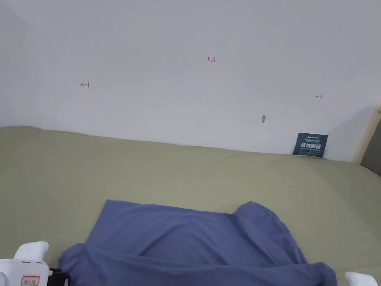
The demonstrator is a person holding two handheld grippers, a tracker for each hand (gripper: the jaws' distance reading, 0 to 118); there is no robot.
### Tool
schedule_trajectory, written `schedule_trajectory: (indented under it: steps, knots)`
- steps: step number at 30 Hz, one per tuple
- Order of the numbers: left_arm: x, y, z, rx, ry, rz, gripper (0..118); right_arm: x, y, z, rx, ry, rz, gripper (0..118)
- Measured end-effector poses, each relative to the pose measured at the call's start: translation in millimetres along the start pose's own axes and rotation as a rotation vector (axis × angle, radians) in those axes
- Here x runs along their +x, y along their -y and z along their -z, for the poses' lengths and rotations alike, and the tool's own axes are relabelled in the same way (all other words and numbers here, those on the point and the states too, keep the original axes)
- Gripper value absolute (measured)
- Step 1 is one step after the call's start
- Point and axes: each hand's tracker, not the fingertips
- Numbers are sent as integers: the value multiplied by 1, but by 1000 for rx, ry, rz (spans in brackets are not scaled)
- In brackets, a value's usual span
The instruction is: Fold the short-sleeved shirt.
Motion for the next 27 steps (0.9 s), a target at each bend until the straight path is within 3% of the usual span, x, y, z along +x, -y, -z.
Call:
schedule_trajectory:
  steps: [10,15,18,19,20,21,22,24,26,27]
  knots:
    - [-1,55,-39,-74,11,9,4,29,44,-40,-109,-36,36,5]
    - [-18,86,-19,-117,28,-40,4,33,75,-30,-173,-14,-42,5]
    - [-23,90,-16,-93,47,-93,5,31,81,-18,-164,-1,-32,8]
    - [-26,85,-15,-98,58,-101,13,32,80,-15,-156,0,-28,16]
    - [-29,80,-16,-112,67,-110,26,34,80,-16,-142,3,-26,37]
    - [-31,75,-20,-119,58,-108,37,36,77,-19,-140,13,-21,73]
    - [-32,70,-29,-119,48,-104,40,40,73,-21,-151,43,-10,91]
    - [-26,56,-56,-64,-47,-59,56,49,65,-35,-176,35,6,87]
    - [-21,41,-77,9,-96,-18,60,51,52,-52,-122,33,30,87]
    - [-12,32,-85,37,-119,13,70,49,43,-59,-87,62,38,88]
